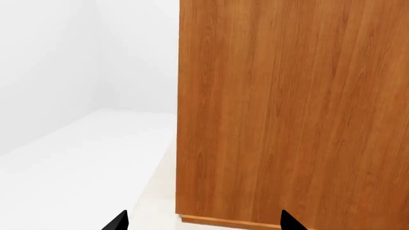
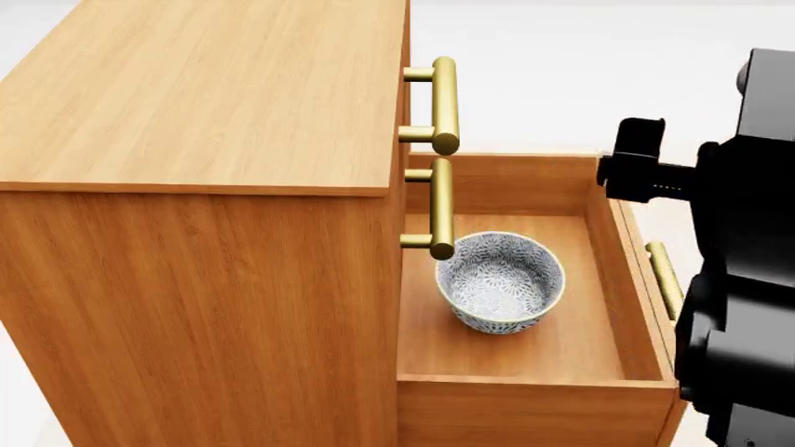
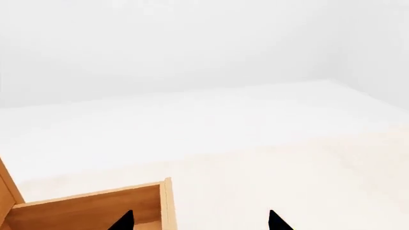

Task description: Put the bowl in the bottom drawer of the cabinet and close it.

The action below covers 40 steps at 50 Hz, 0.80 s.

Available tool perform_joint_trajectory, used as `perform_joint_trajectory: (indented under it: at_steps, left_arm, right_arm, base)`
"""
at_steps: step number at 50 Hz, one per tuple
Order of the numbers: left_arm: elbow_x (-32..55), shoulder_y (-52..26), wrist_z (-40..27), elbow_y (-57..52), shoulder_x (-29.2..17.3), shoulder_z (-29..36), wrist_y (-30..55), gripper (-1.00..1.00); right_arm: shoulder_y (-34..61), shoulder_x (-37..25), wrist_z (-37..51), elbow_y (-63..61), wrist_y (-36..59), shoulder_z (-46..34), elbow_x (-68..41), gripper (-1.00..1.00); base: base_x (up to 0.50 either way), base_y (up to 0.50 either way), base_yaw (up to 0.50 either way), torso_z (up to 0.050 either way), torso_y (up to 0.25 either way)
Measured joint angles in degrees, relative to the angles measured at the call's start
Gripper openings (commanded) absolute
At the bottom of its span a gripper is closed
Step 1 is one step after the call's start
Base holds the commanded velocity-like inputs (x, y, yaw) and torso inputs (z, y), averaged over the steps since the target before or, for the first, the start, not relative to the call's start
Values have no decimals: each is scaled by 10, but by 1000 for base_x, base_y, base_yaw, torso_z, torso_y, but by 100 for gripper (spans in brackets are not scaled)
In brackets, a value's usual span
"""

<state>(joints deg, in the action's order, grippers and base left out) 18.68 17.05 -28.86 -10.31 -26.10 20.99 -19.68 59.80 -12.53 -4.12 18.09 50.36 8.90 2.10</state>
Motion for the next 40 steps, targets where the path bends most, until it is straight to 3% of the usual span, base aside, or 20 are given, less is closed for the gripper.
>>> perform_joint_trajectory:
  at_steps: [16,40]
  left_arm:
    - [-3,0,-2,1,0,1,0,100]
    - [-4,2,-6,-5,-3,3,1,100]
  right_arm:
    - [-96,-26,1,-155,53,74,-13,100]
    - [-211,-33,7,-220,44,167,-26,100]
  base:
    - [0,0,0,0,0]
    - [0,0,0,0,0]
